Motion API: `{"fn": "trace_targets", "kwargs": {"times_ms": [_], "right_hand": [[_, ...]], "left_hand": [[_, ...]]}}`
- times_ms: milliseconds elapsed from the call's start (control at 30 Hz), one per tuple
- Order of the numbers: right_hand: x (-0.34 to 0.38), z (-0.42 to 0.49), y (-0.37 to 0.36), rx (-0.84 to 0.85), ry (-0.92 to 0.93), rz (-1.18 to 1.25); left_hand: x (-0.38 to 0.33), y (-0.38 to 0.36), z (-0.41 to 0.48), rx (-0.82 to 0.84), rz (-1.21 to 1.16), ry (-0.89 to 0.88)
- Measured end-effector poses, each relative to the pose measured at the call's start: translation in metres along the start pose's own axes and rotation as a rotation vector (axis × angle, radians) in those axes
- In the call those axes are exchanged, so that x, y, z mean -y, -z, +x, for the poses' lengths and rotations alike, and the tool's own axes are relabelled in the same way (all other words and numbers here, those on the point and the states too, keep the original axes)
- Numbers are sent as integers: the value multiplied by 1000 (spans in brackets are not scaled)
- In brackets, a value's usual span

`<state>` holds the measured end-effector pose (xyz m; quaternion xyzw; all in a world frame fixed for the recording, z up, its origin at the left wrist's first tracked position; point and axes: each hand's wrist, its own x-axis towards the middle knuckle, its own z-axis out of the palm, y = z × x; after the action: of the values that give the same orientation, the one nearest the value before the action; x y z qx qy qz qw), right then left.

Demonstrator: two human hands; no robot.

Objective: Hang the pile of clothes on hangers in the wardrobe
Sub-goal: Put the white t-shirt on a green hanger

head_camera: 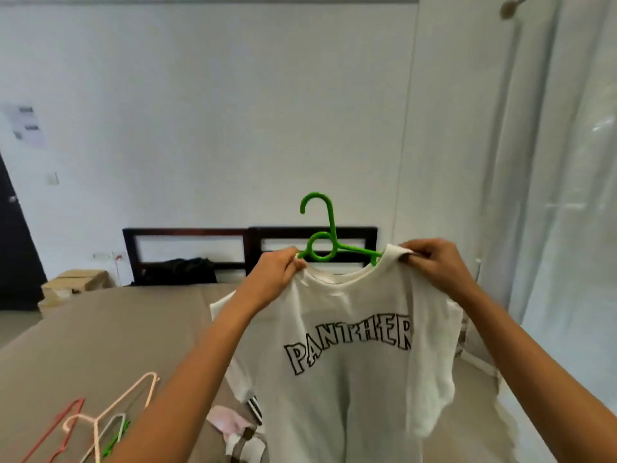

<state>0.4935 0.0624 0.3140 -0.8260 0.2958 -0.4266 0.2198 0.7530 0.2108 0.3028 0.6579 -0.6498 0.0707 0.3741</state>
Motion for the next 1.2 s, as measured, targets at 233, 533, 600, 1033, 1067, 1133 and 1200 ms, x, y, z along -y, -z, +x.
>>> {"fn": "trace_targets", "kwargs": {"times_ms": [233,533,600,1033,1067,1133,1200], "right_hand": [[67,8,30,170,320,-291],[88,24,64,-103,316,-224],[88,26,65,-222,332,-228],[118,46,115,-62,53,-106],[122,48,112,-147,145,-121],[124,46,101,-161,222,-96],[112,38,98,-227,188,-96]], "left_hand": [[-55,43,22,-139,-11,-23],[-71,100,24,-175,51,-224],[-63,112,24,-208,137,-214],[-83,121,21,-111,207,-188],[-88,122,22,-129,215,-205],[-93,126,24,-201,215,-225],[-91,133,23,-263,215,-222]]}}
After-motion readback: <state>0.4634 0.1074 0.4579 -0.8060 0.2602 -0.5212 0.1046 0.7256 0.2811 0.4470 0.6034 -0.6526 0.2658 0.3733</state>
